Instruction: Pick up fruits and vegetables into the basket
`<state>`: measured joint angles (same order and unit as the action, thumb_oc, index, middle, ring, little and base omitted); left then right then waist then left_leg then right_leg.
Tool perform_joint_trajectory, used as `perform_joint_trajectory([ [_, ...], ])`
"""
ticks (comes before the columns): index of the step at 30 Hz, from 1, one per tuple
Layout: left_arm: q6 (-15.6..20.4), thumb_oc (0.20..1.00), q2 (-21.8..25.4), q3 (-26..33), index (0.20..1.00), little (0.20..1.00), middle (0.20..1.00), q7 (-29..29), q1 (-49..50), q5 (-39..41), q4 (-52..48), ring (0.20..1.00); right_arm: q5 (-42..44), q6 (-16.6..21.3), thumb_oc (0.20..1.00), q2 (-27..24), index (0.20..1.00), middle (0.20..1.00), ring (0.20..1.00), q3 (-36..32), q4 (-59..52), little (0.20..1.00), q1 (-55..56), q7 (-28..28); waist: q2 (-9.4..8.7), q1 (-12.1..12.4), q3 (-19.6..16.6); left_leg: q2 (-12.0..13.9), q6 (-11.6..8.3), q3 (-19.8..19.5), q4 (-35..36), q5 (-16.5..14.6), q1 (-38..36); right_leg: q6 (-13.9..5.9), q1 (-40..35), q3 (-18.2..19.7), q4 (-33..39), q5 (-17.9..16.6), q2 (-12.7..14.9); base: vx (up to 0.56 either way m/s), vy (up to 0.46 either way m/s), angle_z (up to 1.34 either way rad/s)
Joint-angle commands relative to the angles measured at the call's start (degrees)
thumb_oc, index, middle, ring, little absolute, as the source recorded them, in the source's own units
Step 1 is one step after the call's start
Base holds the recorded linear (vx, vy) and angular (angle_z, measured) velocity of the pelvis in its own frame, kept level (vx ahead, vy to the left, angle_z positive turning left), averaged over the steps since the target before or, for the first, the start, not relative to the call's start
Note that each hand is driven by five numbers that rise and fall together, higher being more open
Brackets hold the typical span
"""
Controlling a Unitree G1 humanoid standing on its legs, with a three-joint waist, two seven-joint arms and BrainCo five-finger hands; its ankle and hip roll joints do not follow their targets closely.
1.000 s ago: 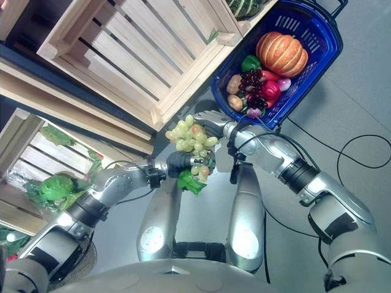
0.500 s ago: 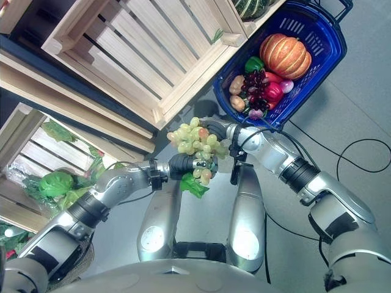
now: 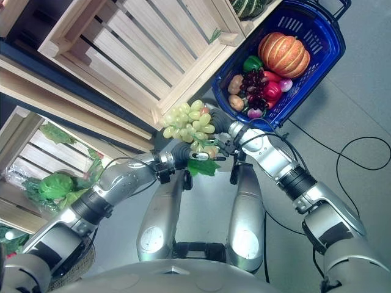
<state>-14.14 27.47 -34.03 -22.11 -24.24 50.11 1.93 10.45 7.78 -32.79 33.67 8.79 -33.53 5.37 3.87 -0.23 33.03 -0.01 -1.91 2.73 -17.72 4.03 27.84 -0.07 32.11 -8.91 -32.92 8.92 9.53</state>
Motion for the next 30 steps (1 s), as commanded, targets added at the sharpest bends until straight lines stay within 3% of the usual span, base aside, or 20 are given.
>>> perform_joint_trajectory([
  [1, 9.99, 1.000, -0.83, 3.69, 1.000, 1.000, 1.000, -2.14, 5.31, -4.97, -6.76, 1.000, 4.78, 10.02, 0.200, 1.16, 0.200, 0.200, 0.200, -5.34, -11.56, 0.200, 1.94, -2.98, 0.37, -1.47, -3.24, -2.77, 4.38, 6.20, -6.86, -12.17, -1.59, -2.27, -2.32, -3.66, 4.40, -2.68, -1.43, 0.00, 0.000, 0.00],
  [7, 14.56, 1.000, 1.11, 7.74, 1.000, 1.000, 1.000, -5.28, 11.97, -9.65, -9.83, 1.000, 8.75, 16.37, 0.200, -1.16, 0.200, 0.200, 0.200, -15.70, -14.92, 0.200, 7.82, -3.53, 1.06, -1.53, -3.24, -2.55, 4.40, 6.39, -6.56, -12.20, -1.52, -2.05, -2.16, -4.15, 4.28, -2.33, -1.24, 0.00, -0.003, 0.04],
  [18, 14.58, 1.000, 2.86, 10.99, 1.000, 1.000, 1.000, -5.64, 17.89, -8.08, -9.61, 1.000, 14.79, 20.45, 0.200, -4.78, 0.200, 0.200, 0.200, -26.51, -15.27, 0.200, 9.25, -5.89, 2.87, -1.35, -3.24, -1.98, 3.97, 7.02, -6.90, -11.88, -0.10, -1.38, -0.49, -4.82, 3.15, -1.69, -0.68, 0.00, 0.003, 0.03],
  [22, 19.34, 1.000, 3.07, 11.51, 1.000, 1.000, 1.000, -3.55, 19.03, -10.30, -8.14, 1.000, 18.09, 20.65, 0.200, -4.98, 0.200, 0.200, 0.200, -30.22, -13.48, 0.200, 9.29, -7.35, 3.35, -1.22, -3.24, -1.80, 3.86, 7.04, -7.24, -11.73, 1.17, -1.11, 0.91, -5.01, 2.13, -1.26, -0.61, 0.02, -0.010, -0.01],
  [24, 22.05, 1.000, 3.11, 11.62, 1.000, 1.000, 1.000, -2.92, 19.93, -12.26, -7.46, 1.000, 20.77, 20.82, 0.200, -4.94, 0.200, 0.200, 0.200, -31.63, -11.77, 0.200, 9.59, -7.20, 3.62, -0.90, -3.24, -1.77, 3.46, 6.61, -7.89, -13.26, 0.69, -1.55, 0.70, -4.73, 0.73, 0.61, -0.54, 0.07, -0.039, 0.00],
  [30, 26.07, 1.000, 4.60, 10.46, 1.000, 1.000, 1.000, 1.08, 20.25, -21.95, -4.51, 1.000, 32.42, 20.26, 0.200, -6.31, 0.200, 0.200, 0.200, -35.62, -6.54, 0.200, 7.01, -6.17, 4.32, 0.31, -3.24, -1.53, 2.93, 6.18, -8.62, -12.82, 4.26, -1.24, 4.06, -5.31, -0.93, 1.07, -0.37, -0.01, -0.086, 0.01],
])
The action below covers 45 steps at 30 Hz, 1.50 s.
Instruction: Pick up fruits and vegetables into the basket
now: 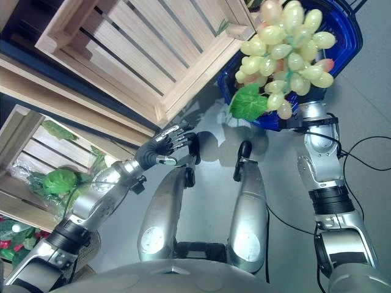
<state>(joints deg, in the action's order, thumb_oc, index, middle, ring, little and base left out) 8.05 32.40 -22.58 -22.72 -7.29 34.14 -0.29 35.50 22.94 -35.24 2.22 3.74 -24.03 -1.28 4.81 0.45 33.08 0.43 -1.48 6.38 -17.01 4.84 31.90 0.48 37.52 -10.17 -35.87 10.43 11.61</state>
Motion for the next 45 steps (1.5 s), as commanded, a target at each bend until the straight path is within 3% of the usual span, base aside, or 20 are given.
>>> perform_joint_trajectory([
  [1, 3.53, 1.000, 0.04, -1.69, 1.000, 1.000, 1.000, 2.21, 3.44, -7.09, -1.45, 1.000, 9.86, 4.83, 0.200, -4.23, 0.200, 0.200, 0.200, -4.85, 0.11, 0.200, -3.40, 0.37, 3.53, -0.05, -3.28, -1.98, 2.41, 2.31, -9.49, -13.52, 1.21, -1.70, -0.36, -4.15, 1.61, -0.37, -2.44, -0.01, -0.097, 0.00],
  [11, 1.17, 1.000, 0.11, -8.77, 1.000, 1.000, 1.000, 6.70, 3.61, -6.31, 6.36, 1.000, 21.63, 1.07, 0.200, -7.51, 0.200, 0.200, 0.200, -5.29, 14.91, 0.200, -11.43, -1.03, 5.53, 1.84, -3.28, -1.58, 1.74, 1.35, -9.94, -12.25, 8.18, -1.16, 7.23, -3.95, -1.69, 0.43, -2.72, 0.00, -0.078, 0.00],
  [14, 0.41, 1.000, -1.34, -11.73, 1.000, 1.000, 1.000, 8.44, 3.49, -4.99, 10.40, 1.000, 24.88, -2.14, 0.200, -8.70, 0.200, 0.200, 0.200, -4.82, 22.23, 0.200, -16.04, -0.17, 6.80, 2.66, -3.28, -1.42, 1.33, 1.01, -8.86, -11.02, 10.37, -0.85, 9.94, -3.83, -2.80, 1.00, -2.84, 0.02, -0.057, 0.00],
  [22, 2.65, 1.000, -3.51, -15.52, 1.000, 1.000, 1.000, 9.97, 3.71, -5.04, 15.65, 1.000, 27.23, -9.18, 0.200, -10.13, 0.200, 0.200, 0.200, -2.32, 31.50, 0.200, -20.97, 0.32, 8.66, 3.57, -3.28, -1.28, 1.05, -0.27, -8.73, -9.74, 15.15, 0.21, 15.85, -2.58, -6.00, 2.53, -3.38, 0.01, -0.011, 0.01],
  [29, 3.65, 1.000, -4.27, -17.46, 1.000, 1.000, 1.000, 12.04, 2.53, -6.20, 18.38, 1.000, 31.79, -17.04, 0.200, -9.49, 0.200, 0.200, 0.200, -0.11, 39.25, 0.200, -22.93, 2.22, 9.24, 4.45, -3.28, -0.81, 1.22, -1.45, -8.80, -8.73, 19.65, 0.83, 20.62, -1.97, -7.95, 3.10, -3.75, 0.01, -0.037, 0.02],
  [38, 4.29, 1.000, -5.39, -19.26, 1.000, 1.000, 1.000, 15.32, 1.01, -8.60, 21.21, 1.000, 39.86, -23.23, 0.200, -7.47, 0.200, 0.200, 0.200, -1.10, 47.93, 0.200, -22.82, 2.53, 9.46, 5.01, -3.28, -0.77, 1.24, -2.15, -8.52, -8.10, 22.19, 0.82, 22.99, -2.00, -8.14, 2.77, -3.80, 0.00, -0.008, 0.01],
  [42, 4.45, 1.000, -5.83, -19.77, 1.000, 1.000, 1.000, 16.14, 0.42, -8.86, 21.96, 1.000, 40.83, -23.90, 0.200, -6.87, 0.200, 0.200, 0.200, -1.72, 50.99, 0.200, -22.75, 3.35, 9.83, 5.24, -3.28, -0.71, 1.09, -2.04, -7.41, -7.39, 22.24, 0.70, 23.05, -1.92, -7.34, 2.38, -4.08, -0.02, 0.004, 0.00],
  [45, 4.68, 1.000, -6.27, -19.59, 1.000, 1.000, 1.000, 16.53, 0.18, -8.96, 22.24, 1.000, 40.67, -20.43, 0.200, -6.65, 0.200, 0.200, 0.200, -2.40, 51.81, 0.200, -22.38, 2.59, 9.92, 5.20, -3.28, -0.82, 1.00, -2.06, -6.75, -7.17, 21.88, 0.62, 22.70, -1.82, -6.40, 2.05, -4.28, -0.03, 0.005, -0.01],
])
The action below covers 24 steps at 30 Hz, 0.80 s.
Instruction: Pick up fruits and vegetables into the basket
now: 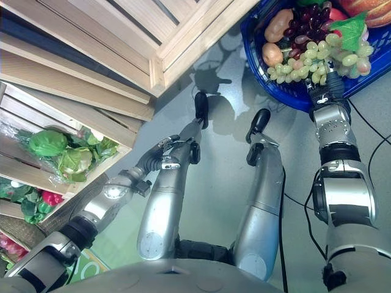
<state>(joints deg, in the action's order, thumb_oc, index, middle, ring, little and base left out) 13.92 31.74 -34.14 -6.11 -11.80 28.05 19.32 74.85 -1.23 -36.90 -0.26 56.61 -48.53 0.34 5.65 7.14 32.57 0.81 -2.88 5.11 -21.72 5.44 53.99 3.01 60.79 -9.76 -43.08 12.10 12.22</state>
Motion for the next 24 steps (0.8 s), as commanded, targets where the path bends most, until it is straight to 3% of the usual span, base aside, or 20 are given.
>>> perform_joint_trajectory([
  [1, -1.09, 1.000, -5.73, -8.09, 1.000, 1.000, 1.000, 0.06, 4.61, -2.89, 2.75, 1.000, 0.46, 6.16, 1.000, -4.76, 1.000, 1.000, 1.000, -0.31, -0.74, 1.000, 2.38, -1.15, 9.03, -1.56, -2.77, -1.28, 2.35, -0.87, -1.95, -7.76, -0.42, -1.95, -0.80, -2.24, 1.09, 0.24, -4.95, -0.03, 0.005, 0.00],
  [2, -0.92, 1.000, -6.00, -7.95, 1.000, 1.000, 1.000, 0.02, 4.68, -3.23, 2.80, 1.000, -0.36, 9.06, 1.000, -4.47, 1.000, 1.000, 1.000, -0.98, -0.34, 1.000, 2.62, -2.71, 9.05, -1.60, -2.77, -1.36, 2.30, -0.90, -1.66, -7.72, -0.75, -2.06, -1.12, -2.20, 1.52, -0.01, -5.06, -0.04, 0.010, 0.00],
  [5, -0.77, 1.000, -6.28, -7.95, 1.000, 1.000, 1.000, 0.17, 4.92, -3.45, 2.72, 1.000, -1.53, 12.07, 1.000, -4.27, 1.000, 1.000, 1.000, -1.29, -0.74, 1.000, 2.55, -3.47, 9.03, -1.62, -2.77, -1.47, 2.33, -0.86, -1.07, -7.59, -1.47, -2.11, -1.88, -2.21, 2.31, -0.28, -5.31, 0.00, 0.000, 0.00],
  [8, 0.56, 1.000, -7.03, -8.05, 1.000, 1.000, 1.000, 0.39, 5.47, -2.90, 3.53, 1.000, -5.83, 18.15, 1.000, -3.35, 1.000, 1.000, 1.000, -1.43, -1.70, 1.000, 2.66, -5.63, 8.91, -1.83, -2.77, -1.82, 2.18, -0.69, 0.47, -7.31, -3.61, -2.28, -3.96, -2.41, 4.17, -0.73, -5.60, -0.05, 0.060, -0.01],
  [13, 2.00, 1.000, -7.78, -7.08, 1.000, 1.000, 1.000, -0.51, 7.02, -2.14, 5.48, 1.000, -9.09, 21.93, 1.000, -1.61, 1.000, 1.000, 1.000, -2.14, -3.91, 1.000, 6.01, -6.75, 8.38, -2.36, -2.77, -2.41, 1.90, -0.33, 3.13, -6.76, -7.64, -2.60, -8.02, -2.83, 7.03, -1.44, -5.83, -0.05, 0.078, -0.03],
  [19, 0.42, 1.000, -7.69, -4.23, 1.000, 1.000, 1.000, -4.18, 8.59, 0.58, 6.18, 1.000, -10.20, 23.74, 1.000, 2.36, 1.000, 1.000, 1.000, -2.46, -7.11, 1.000, 13.16, -2.82, 7.28, -3.53, -2.77, -2.72, 1.82, 0.17, 7.37, -6.01, -15.55, -3.68, -15.31, -2.90, 11.63, -2.89, -5.85, -0.06, 0.133, -0.06],
  [20, 0.36, 1.000, -7.55, -3.79, 1.000, 1.000, 1.000, -4.46, 8.28, 0.74, 6.17, 1.000, -10.16, 23.79, 1.000, 2.57, 1.000, 1.000, 1.000, -2.51, -7.38, 1.000, 13.17, -2.57, 7.27, -3.52, -2.77, -2.53, 2.11, 0.57, 7.85, -4.70, -14.81, -3.26, -14.69, -3.62, 12.39, -4.36, -5.88, -0.10, 0.098, -0.06],
  [24, -0.22, 1.000, -6.74, -1.44, 1.000, 1.000, 1.000, -7.36, 9.51, 3.10, 6.61, 1.000, -12.35, 25.54, 1.000, 5.99, 1.000, 1.000, 1.000, -1.61, -10.04, 1.000, 19.37, -0.02, 6.03, -4.90, -2.77, -2.74, 2.35, 0.62, 9.57, -5.27, -21.68, -3.92, -21.36, -3.18, 15.00, -4.88, -6.31, -0.06, 0.152, -0.05],
])
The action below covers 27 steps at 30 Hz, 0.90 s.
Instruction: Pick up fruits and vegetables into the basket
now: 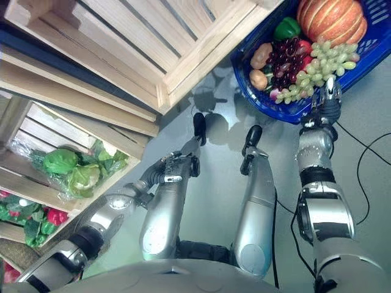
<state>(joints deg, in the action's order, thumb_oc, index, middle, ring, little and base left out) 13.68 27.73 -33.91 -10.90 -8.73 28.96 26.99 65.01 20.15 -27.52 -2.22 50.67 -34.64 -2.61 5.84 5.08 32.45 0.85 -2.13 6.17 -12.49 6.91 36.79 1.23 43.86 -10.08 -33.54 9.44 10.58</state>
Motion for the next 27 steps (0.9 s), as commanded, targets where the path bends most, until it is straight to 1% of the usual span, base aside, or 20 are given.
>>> perform_joint_trajectory([
  [1, 0.03, 1.000, -2.54, -1.33, 1.000, 1.000, 1.000, -2.89, 6.64, 2.29, -1.06, 1.000, -2.32, 4.56, 1.000, -2.91, 1.000, 1.000, 1.000, 0.51, -4.47, 1.000, 6.50, 3.47, 5.61, -3.03, -2.65, -2.80, 1.64, -0.46, 0.56, -6.86, -5.48, -2.24, -5.53, -2.87, 5.84, -2.21, -4.67, -0.02, 0.091, -0.01],
  [4, -0.23, 1.000, -2.07, 0.18, 1.000, 1.000, 1.000, -4.18, 7.22, 2.90, -0.53, 1.000, -2.75, 6.09, 1.000, -0.49, 1.000, 1.000, 1.000, 1.25, -5.88, 1.000, 10.61, 5.42, 4.68, -3.83, -2.65, -2.81, 1.75, -0.44, 1.15, -7.44, -9.25, -2.72, -9.67, -2.81, 7.32, -2.36, -4.58, -0.03, 0.097, -0.02],
  [7, -0.84, 1.000, -2.18, 2.69, 1.000, 1.000, 1.000, -6.35, 8.36, 4.63, 0.82, 1.000, -3.95, 7.44, 1.000, 2.62, 1.000, 1.000, 1.000, 2.67, -7.83, 1.000, 16.14, 7.77, 2.86, -4.71, -2.65, -2.82, 1.92, -0.57, 2.95, -7.74, -15.39, -3.49, -16.53, -2.98, 10.67, -3.27, -4.54, -0.05, 0.102, -0.02],
  [9, -0.13, 1.000, -2.23, 4.08, 1.000, 1.000, 1.000, -6.60, 9.15, 4.16, 1.49, 1.000, -4.50, 7.60, 1.000, 3.95, 1.000, 1.000, 1.000, 3.26, -8.02, 1.000, 18.34, 10.15, 1.80, -4.88, -2.65, -2.50, 1.89, -0.56, 4.19, -7.72, -18.50, -3.85, -20.39, -3.47, 12.79, -3.77, -4.47, -0.03, 0.066, -0.04],
  [10, -0.77, 1.000, -2.62, 5.18, 1.000, 1.000, 1.000, -6.61, 9.67, 3.75, 2.18, 1.000, -6.17, 8.26, 1.000, 5.22, 1.000, 1.000, 1.000, 3.95, -8.39, 1.000, 20.10, 11.04, 0.90, -5.07, -2.65, -2.28, 1.83, -0.72, 5.04, -7.67, -21.04, -4.10, -23.45, -3.41, 14.26, -4.14, -4.59, 0.00, 0.049, -0.02],
  [12, -0.77, 1.000, -3.44, 7.05, 1.000, 1.000, 1.000, -7.04, 10.75, 3.40, 3.77, 1.000, -10.50, 9.02, 1.000, 6.79, 1.000, 1.000, 1.000, 5.14, -9.53, 1.000, 22.90, 11.91, -0.47, -5.41, -2.79, -1.71, 1.67, -0.89, 6.83, -7.45, -25.33, -4.38, -28.34, -3.53, 16.74, -4.68, -4.92, 0.01, 0.049, 0.00],
  [13, -0.79, 1.000, -3.66, 7.32, 1.000, 1.000, 1.000, -7.14, 11.01, 3.41, 4.11, 1.000, -11.25, 9.06, 1.000, 6.97, 1.000, 1.000, 1.000, 5.28, -9.72, 1.000, 23.42, 12.14, -0.69, -5.45, -3.15, -1.60, 1.63, -0.92, 7.26, -7.40, -26.00, -4.45, -29.10, -3.51, 17.32, -4.80, -5.01, 0.08, 0.065, -0.07],
  [14, -1.11, 1.000, -4.65, 8.61, 1.000, 1.000, 1.000, -7.99, 12.03, 3.18, 5.71, 1.000, -11.14, 7.58, 1.000, 7.67, 1.000, 1.000, 1.000, 5.74, -10.85, 1.000, 25.73, 14.51, -1.64, -5.44, -5.63, -1.25, 1.47, -1.40, 9.57, -7.03, -28.69, -4.67, -32.30, -3.32, 19.92, -5.14, -5.62, 0.08, 0.049, -0.13],
  [15, -0.80, 1.000, -4.95, 8.93, 1.000, 1.000, 1.000, -8.16, 12.28, 2.91, 6.19, 1.000, -10.33, 6.96, 1.000, 7.89, 1.000, 1.000, 1.000, 5.72, -11.09, 1.000, 26.38, 15.66, -1.86, -5.48, -6.46, -1.14, 1.43, -1.52, 10.23, -6.73, -29.19, -4.73, -33.03, -3.26, 20.94, -5.58, -5.85, 0.13, 0.046, -0.18],
  [16, -0.55, 1.000, -5.66, 9.69, 1.000, 1.000, 1.000, -8.24, 12.80, 2.07, 7.42, 1.000, -9.20, 4.97, 1.000, 8.48, 1.000, 1.000, 1.000, 5.44, -11.19, 1.000, 27.99, 18.61, -2.67, -5.58, -8.14, -1.04, 1.35, -1.42, 11.94, -6.76, -31.54, -5.03, -35.69, -2.86, 22.83, -5.60, -6.24, 0.10, 0.022, -0.15],
  [17, -0.21, 1.000, -6.18, 10.33, 1.000, 1.000, 1.000, -8.42, 12.93, 1.54, 8.32, 1.000, -9.18, 3.63, 1.000, 8.83, 1.000, 1.000, 1.000, 5.27, -11.08, 1.000, 28.95, 20.45, -3.11, -5.56, -9.64, -0.99, 1.35, -1.41, 13.05, -6.50, -32.46, -5.21, -36.86, -2.85, 24.18, -6.08, -6.48, 0.10, 0.021, -0.11],
  [18, 0.38, 1.000, -6.42, 10.62, 1.000, 1.000, 1.000, -8.42, 13.06, 1.28, 8.71, 1.000, -9.41, 2.94, 1.000, 9.00, 1.000, 1.000, 1.000, 5.23, -11.05, 1.000, 29.43, 21.38, -3.32, -5.53, -10.19, -1.00, 1.36, -1.41, 13.54, -6.42, -33.01, -5.31, -37.43, -2.88, 24.67, -6.24, -6.55, 0.07, 0.034, -0.14],
  [19, 0.80, 1.000, -7.15, 11.24, 1.000, 1.000, 1.000, -7.91, 13.18, 0.98, 10.18, 1.000, -10.97, 1.13, 1.000, 9.49, 1.000, 1.000, 1.000, 5.48, -10.27, 1.000, 30.55, 23.80, -4.02, -5.40, -11.84, -1.06, 1.43, -1.25, 14.53, -6.39, -34.61, -5.63, -39.01, -2.80, 25.70, -6.61, -6.64, 0.06, 0.029, -0.11],
  [20, 0.83, 1.000, -7.39, 11.47, 1.000, 1.000, 1.000, -7.75, 13.22, 0.84, 10.62, 1.000, -11.72, 0.64, 1.000, 9.66, 1.000, 1.000, 1.000, 5.68, -10.11, 1.000, 30.82, 24.44, -4.19, -5.34, -12.25, -1.09, 1.49, -1.20, 14.76, -6.42, -35.05, -5.71, -39.41, -2.79, 25.92, -6.68, -6.65, 0.09, 0.042, -0.11],
  [21, 0.52, 1.000, -8.32, 12.95, 1.000, 1.000, 1.000, -6.94, 13.04, -0.90, 12.83, 1.000, -14.74, -1.47, 1.000, 10.58, 1.000, 1.000, 1.000, 6.75, -8.51, 1.000, 32.00, 26.18, -5.06, -4.79, -14.40, -1.32, 1.79, -1.07, 15.51, -6.65, -36.75, -6.11, -40.99, -2.87, 26.61, -6.93, -6.56, 0.08, 0.026, -0.04],
  [22, 0.49, 1.000, -8.77, 13.71, 1.000, 1.000, 1.000, -6.63, 12.87, -2.20, 14.15, 1.000, -16.38, -3.33, 1.000, 11.22, 1.000, 1.000, 1.000, 7.28, -7.36, 1.000, 32.56, 26.87, -5.53, -4.45, -15.56, -1.37, 1.99, -0.94, 15.74, -6.88, -37.58, -6.30, -41.69, -2.90, 26.73, -6.97, -6.52, 0.08, 0.019, -0.05],
  [23, 0.28, 1.000, -9.11, 14.26, 1.000, 1.000, 1.000, -6.53, 12.70, -2.92, 15.37, 1.000, -18.08, -4.95, 1.000, 11.61, 1.000, 1.000, 1.000, 7.88, -6.58, 1.000, 32.88, 27.44, -5.92, -4.12, -16.41, -1.45, 2.19, -0.91, 15.81, -7.15, -38.26, -6.49, -42.35, -2.97, 26.84, -7.04, -6.45, 0.04, 0.003, -0.06],
  [25, 0.10, 1.000, -9.82, 15.56, 1.000, 1.000, 1.000, -6.96, 12.33, -3.99, 17.87, 1.000, -23.94, -6.10, 1.000, 12.21, 1.000, 1.000, 1.000, 9.56, -3.90, 1.000, 33.29, 27.98, -6.41, -3.51, -17.69, -1.66, 2.52, -1.31, 16.19, -7.46, -39.57, -6.76, -43.57, -2.85, 27.22, -7.22, -6.50, 0.01, 0.001, -0.02],
  [26, 0.01, 1.000, -10.10, 16.03, 1.000, 1.000, 1.000, -6.73, 11.75, -4.88, 19.13, 1.000, -26.34, -7.39, 1.000, 12.49, 1.000, 1.000, 1.000, 10.52, -2.75, 1.000, 33.22, 28.44, -6.69, -3.19, -18.35, -1.85, 2.70, -1.65, 16.38, -7.61, -40.08, -6.85, -44.26, -2.69, 27.56, -7.30, -6.57, 0.00, 0.000, 0.00],
  [27, 0.08, 1.000, -10.21, 16.32, 1.000, 1.000, 1.000, -6.83, 11.18, -5.54, 20.54, 1.000, -26.76, -8.83, 1.000, 12.82, 1.000, 1.000, 1.000, 11.30, -1.47, 1.000, 33.16, 28.58, -6.88, -2.92, -18.75, -2.03, 2.82, -2.03, 16.39, -7.69, -40.40, -6.92, -44.68, -2.65, 27.60, -7.32, -6.63, -0.04, -0.004, -0.01],
])
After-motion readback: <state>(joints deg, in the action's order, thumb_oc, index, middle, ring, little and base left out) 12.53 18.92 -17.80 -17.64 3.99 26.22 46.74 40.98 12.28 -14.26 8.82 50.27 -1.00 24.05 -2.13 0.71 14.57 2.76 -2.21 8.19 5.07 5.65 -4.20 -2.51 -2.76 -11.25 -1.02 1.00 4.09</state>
